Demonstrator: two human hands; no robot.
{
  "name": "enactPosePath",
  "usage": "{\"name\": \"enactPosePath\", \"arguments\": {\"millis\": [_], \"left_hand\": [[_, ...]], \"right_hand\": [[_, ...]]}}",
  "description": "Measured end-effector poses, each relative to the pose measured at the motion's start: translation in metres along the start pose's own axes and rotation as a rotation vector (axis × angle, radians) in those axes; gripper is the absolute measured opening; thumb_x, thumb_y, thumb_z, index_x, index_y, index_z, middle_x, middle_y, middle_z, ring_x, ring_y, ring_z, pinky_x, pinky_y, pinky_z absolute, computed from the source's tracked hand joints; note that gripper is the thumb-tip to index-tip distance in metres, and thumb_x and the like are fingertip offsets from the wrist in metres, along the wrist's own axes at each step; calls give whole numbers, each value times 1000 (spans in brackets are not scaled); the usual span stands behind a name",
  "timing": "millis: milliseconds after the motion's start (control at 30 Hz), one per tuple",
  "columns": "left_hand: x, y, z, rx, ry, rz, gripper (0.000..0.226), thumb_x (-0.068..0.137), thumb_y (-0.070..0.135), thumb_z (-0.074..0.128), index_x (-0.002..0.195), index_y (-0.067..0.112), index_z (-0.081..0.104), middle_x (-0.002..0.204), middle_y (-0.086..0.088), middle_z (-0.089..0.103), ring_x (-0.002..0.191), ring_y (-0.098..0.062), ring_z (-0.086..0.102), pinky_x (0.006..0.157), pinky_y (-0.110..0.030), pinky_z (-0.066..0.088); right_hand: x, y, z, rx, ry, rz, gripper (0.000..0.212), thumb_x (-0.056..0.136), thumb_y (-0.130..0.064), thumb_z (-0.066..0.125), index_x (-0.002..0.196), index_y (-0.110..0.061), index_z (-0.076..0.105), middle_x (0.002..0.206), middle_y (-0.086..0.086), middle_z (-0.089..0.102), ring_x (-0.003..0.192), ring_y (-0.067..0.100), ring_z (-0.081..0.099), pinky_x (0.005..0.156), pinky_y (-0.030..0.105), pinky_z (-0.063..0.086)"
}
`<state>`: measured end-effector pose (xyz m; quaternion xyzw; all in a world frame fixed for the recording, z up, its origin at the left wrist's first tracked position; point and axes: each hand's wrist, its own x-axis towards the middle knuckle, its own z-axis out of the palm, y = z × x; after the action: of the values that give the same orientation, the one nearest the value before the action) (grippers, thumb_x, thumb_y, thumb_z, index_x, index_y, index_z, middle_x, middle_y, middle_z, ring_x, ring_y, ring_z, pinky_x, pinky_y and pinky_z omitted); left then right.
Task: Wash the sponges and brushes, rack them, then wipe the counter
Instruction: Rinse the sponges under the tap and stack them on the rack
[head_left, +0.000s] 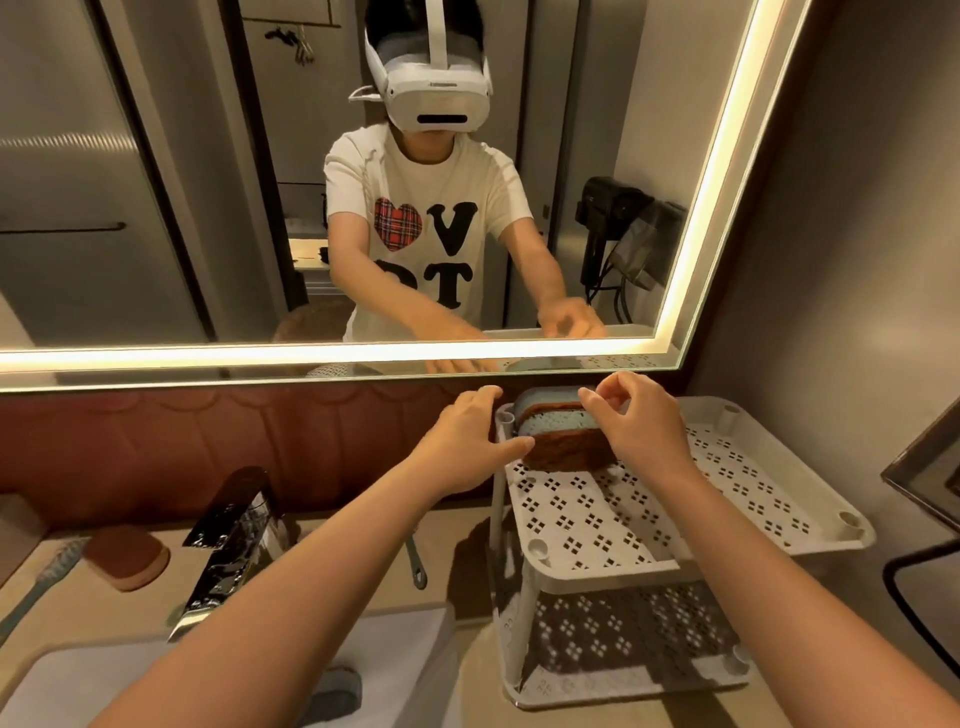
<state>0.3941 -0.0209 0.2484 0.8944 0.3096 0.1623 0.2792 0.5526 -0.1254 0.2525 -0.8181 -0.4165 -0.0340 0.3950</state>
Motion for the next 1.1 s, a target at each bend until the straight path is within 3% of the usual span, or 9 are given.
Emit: {"name": "enactPosePath", "arguments": {"millis": [200, 300, 400, 533, 700, 800, 933, 1000, 1100], "left_hand": [[-53, -20, -47, -79, -6, 74, 37, 90, 40, 55, 121, 20, 55, 116, 3, 63, 99, -6, 59, 81, -18, 46], [-86, -42, -68, -117, -16, 84, 31, 90, 36, 54, 117, 21, 59, 108, 7, 65, 96, -3, 60, 82, -17, 49], [-117, -78, -86, -132, 1, 37, 29, 90, 35, 54, 116, 22, 60, 107, 10, 64, 98, -1, 60, 85, -20, 50], [-148, -133, -104, -149, 49, -68, 23, 91, 33, 56, 111, 25, 62, 102, 12, 65, 95, 1, 61, 84, -17, 49], [-182, -208, -119, -184, 114, -247, 14, 91, 25, 56, 101, 21, 65, 95, 8, 67, 92, -6, 63, 81, -22, 49], [-196, -256, -117, -288, 148, -426, 10, 92, 17, 54, 91, 16, 64, 89, -3, 67, 92, -19, 64, 66, -19, 43], [-208, -318, -113, -389, 150, -677, 13, 93, 18, 53, 97, 11, 63, 89, -5, 61, 89, -20, 60, 60, -22, 39], [-208, -342, -109, -442, 152, -772, 9, 93, 19, 52, 90, 14, 59, 83, -2, 56, 80, -15, 55, 60, -25, 40], [-203, -371, -103, -484, 156, -880, 18, 93, 23, 53, 102, 8, 56, 87, -6, 58, 81, -16, 55, 60, -26, 40]], "right_hand": [[-38, -49, -8, 60, -172, -117, 17, 87, -35, 59, 86, -19, 63, 83, -5, 62, 78, 10, 56, 65, 26, 45], [-60, -72, -2, 139, -263, -157, 11, 86, -32, 61, 85, -21, 65, 80, -10, 62, 73, 5, 57, 64, 21, 46], [-80, -95, 19, 146, -332, -192, 8, 86, -34, 61, 86, -27, 65, 83, -9, 63, 77, 9, 58, 67, 25, 50], [-99, -113, 55, 143, -434, -211, 6, 86, -31, 61, 85, -26, 64, 79, -8, 62, 75, 8, 58, 62, 16, 46], [-116, -118, 117, 161, -584, -120, 6, 86, -25, 63, 81, -21, 64, 74, 0, 63, 70, 11, 59, 62, 20, 44], [-123, -111, 163, 113, -632, -33, 7, 85, -21, 64, 78, -18, 63, 70, 3, 61, 67, 14, 56, 61, 25, 44], [-130, -98, 221, 19, -668, 79, 8, 84, -21, 63, 77, -21, 59, 71, -2, 60, 67, 11, 56, 58, 25, 43], [-129, -93, 242, -40, -668, 119, 6, 83, -21, 64, 84, -18, 59, 77, 2, 63, 73, 16, 58, 63, 31, 46], [-126, -88, 266, -154, -663, 143, 21, 83, -23, 65, 100, -13, 61, 103, 8, 62, 93, 24, 59, 73, 31, 45]]}}
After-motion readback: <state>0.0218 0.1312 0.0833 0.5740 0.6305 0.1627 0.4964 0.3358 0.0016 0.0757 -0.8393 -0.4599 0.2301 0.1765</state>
